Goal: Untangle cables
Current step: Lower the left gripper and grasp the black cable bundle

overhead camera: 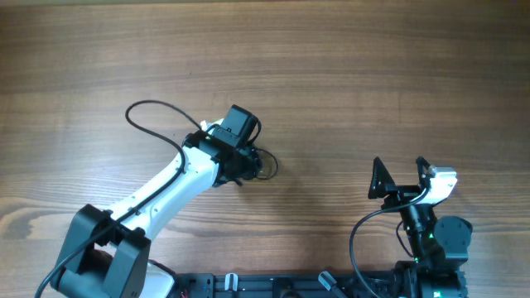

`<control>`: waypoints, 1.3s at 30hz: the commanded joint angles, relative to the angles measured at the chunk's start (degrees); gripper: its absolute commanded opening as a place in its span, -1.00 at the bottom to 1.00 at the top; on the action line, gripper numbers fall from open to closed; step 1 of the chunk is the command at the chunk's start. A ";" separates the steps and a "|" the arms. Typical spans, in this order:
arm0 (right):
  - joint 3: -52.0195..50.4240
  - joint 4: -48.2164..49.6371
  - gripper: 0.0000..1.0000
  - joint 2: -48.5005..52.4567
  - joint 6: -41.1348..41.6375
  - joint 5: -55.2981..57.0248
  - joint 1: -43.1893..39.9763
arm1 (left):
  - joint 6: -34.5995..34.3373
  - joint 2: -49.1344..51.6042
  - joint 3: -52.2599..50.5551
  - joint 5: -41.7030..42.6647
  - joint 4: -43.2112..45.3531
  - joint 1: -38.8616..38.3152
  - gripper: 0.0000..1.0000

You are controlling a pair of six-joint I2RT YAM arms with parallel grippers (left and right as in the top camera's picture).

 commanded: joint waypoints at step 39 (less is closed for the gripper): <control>-0.02 0.31 1.00 0.09 -0.98 -0.98 0.33 | -9.99 -4.46 0.70 -1.18 -5.18 -0.15 -0.92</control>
